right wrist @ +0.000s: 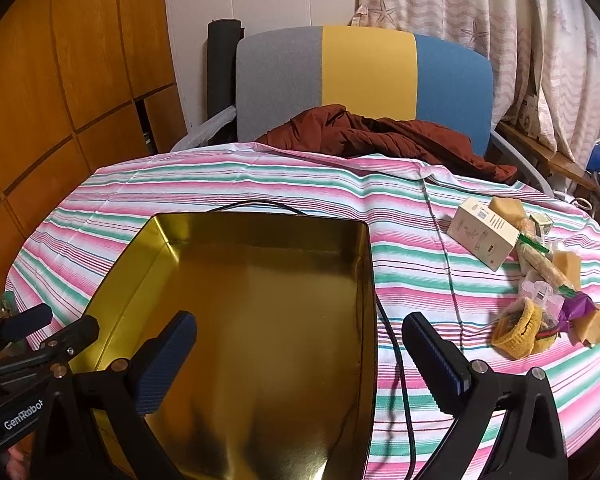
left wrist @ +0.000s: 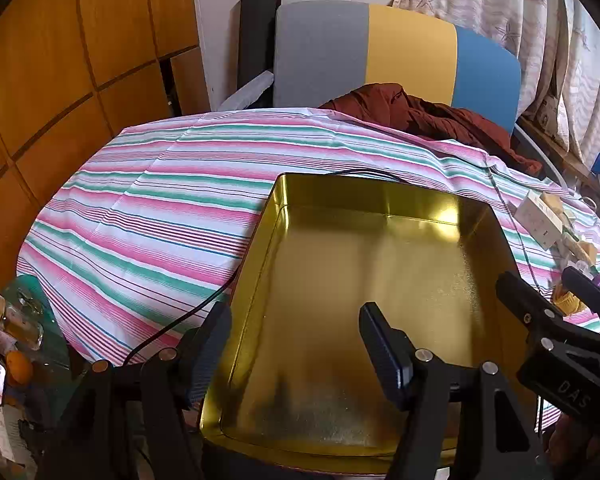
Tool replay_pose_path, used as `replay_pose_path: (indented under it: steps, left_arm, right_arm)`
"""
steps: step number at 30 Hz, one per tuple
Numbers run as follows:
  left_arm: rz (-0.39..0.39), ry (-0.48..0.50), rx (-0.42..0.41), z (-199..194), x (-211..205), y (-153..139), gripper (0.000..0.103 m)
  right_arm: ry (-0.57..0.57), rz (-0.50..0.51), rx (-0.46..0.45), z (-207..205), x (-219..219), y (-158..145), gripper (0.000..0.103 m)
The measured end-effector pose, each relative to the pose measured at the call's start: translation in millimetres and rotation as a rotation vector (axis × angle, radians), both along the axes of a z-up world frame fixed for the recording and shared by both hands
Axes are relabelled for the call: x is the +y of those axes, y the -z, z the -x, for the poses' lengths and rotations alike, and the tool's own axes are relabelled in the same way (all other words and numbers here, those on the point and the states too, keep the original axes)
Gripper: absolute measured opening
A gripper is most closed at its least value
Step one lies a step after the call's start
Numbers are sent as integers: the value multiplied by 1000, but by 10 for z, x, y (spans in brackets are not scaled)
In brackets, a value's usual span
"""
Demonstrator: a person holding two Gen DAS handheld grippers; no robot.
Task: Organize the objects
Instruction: 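Move both grippers from the gold tray toward the cluster of items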
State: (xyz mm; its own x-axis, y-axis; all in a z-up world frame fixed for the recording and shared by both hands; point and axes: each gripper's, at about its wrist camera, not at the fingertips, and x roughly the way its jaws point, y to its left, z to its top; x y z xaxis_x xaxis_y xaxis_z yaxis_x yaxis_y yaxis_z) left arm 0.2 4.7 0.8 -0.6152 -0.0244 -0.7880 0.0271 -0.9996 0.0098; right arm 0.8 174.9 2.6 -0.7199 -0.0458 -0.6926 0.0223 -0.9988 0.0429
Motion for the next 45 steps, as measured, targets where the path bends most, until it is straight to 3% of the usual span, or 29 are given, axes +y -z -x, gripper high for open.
replay_pose_path:
  steps: [17, 20, 24, 25, 28, 34, 45]
  left_arm:
    - [0, 28, 11, -39, 120, -110, 67]
    - [-64, 85, -3, -46, 182, -103, 67]
    - [-286, 183, -47, -34, 251, -50, 67]
    - [-311, 187, -68, -17, 293, -29, 67]
    - [-283, 218, -122, 24, 523, 2, 67]
    - [-270, 367, -80, 9, 912, -76, 67]
    - [-394, 611, -72, 104, 1700, -195, 69]
  right_arm:
    - [-2, 7, 53, -99, 107, -156, 103]
    - [29, 8, 62, -106, 242, -180, 103]
    - [90, 0, 70, -129, 486, -195, 103]
    - [112, -3, 74, -142, 583, -198, 103]
    - [166, -4, 89, -188, 887, -202, 103]
    - [295, 29, 120, -383, 1663, -144, 103]
    - [628, -22, 105, -886, 3063, 135, 100]
